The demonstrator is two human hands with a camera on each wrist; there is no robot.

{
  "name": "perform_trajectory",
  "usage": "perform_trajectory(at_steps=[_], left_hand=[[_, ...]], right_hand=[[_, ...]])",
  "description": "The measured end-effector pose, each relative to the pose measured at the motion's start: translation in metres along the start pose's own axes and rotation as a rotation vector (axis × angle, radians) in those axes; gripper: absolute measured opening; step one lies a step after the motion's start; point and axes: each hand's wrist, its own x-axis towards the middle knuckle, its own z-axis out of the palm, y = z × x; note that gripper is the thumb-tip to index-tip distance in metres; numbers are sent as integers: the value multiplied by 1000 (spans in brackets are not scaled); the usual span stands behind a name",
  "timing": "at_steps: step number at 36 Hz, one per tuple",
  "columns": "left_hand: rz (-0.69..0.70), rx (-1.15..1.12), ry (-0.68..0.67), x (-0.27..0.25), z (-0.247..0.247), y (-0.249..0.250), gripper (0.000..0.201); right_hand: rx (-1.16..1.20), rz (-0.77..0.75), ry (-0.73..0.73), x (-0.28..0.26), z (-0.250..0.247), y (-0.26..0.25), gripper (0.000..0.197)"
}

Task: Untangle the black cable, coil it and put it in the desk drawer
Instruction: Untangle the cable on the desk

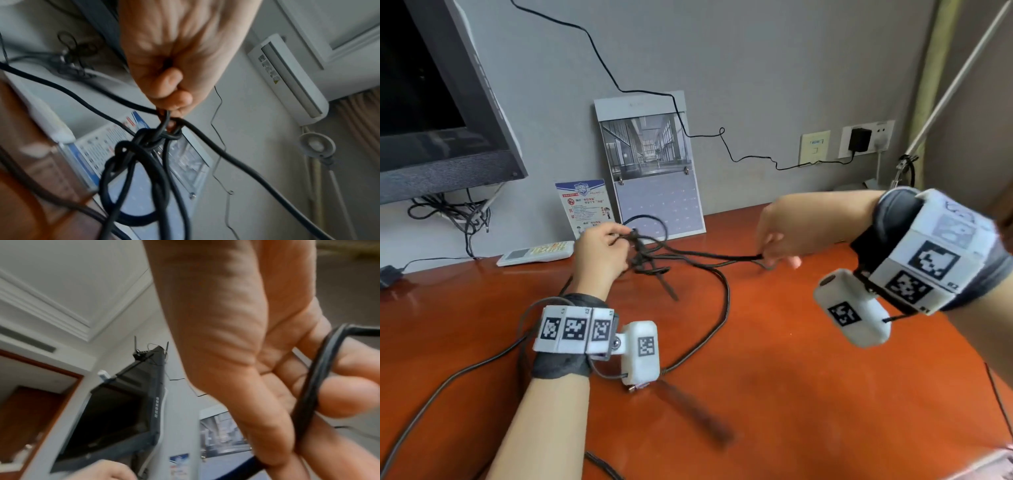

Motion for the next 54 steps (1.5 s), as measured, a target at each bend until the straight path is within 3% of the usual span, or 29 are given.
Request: perform_trajectory(at_steps=[3, 5, 8, 12, 18, 23, 26, 29, 33, 36, 41, 48, 51, 54], left_hand=[[-32, 47, 61, 8, -18, -16, 27], [-60, 50, 102, 13, -25, -26, 24], [-88, 80, 99, 13, -23, -28, 22], [-63, 77, 29, 7, -7, -19, 25], [-53, 97, -5, 1, 4, -10, 26], [-19, 92, 2, -1, 6, -5, 27], [1, 97, 0, -1, 5, -2, 27], [30, 111, -8, -1, 4, -2, 27], [74, 254, 41, 1, -3, -6, 26], [45, 342, 73, 3, -8, -12, 27], [13, 389, 82, 5, -10, -16, 27], [24, 333, 42, 4, -8, -12, 25], [16, 274, 21, 4, -8, -11, 24], [-36, 235, -40, 4, -8, -8, 23]], right_hand=[[-139, 231, -52, -6, -7, 27, 16], [-274, 368, -47, -6, -6, 39, 22], [-359, 437, 6, -2, 2, 41, 22], [-226, 356, 97, 13, 13, 26, 30], [48, 109, 247, 44, 29, -30, 36], [213, 65, 198, 70, 54, -71, 40], [216, 58, 191, 85, 61, -75, 33], [219, 36, 267, 86, 60, -68, 38], [256, 144, 530, 69, 49, -40, 48], [394, 170, 727, 60, 41, -8, 36], [526, 172, 931, 46, 36, 35, 24], [320, 281, 1004, 29, 34, 73, 24], [316, 186, 1064, 18, 31, 75, 21], [493, 104, 1080, 8, 25, 71, 22]])
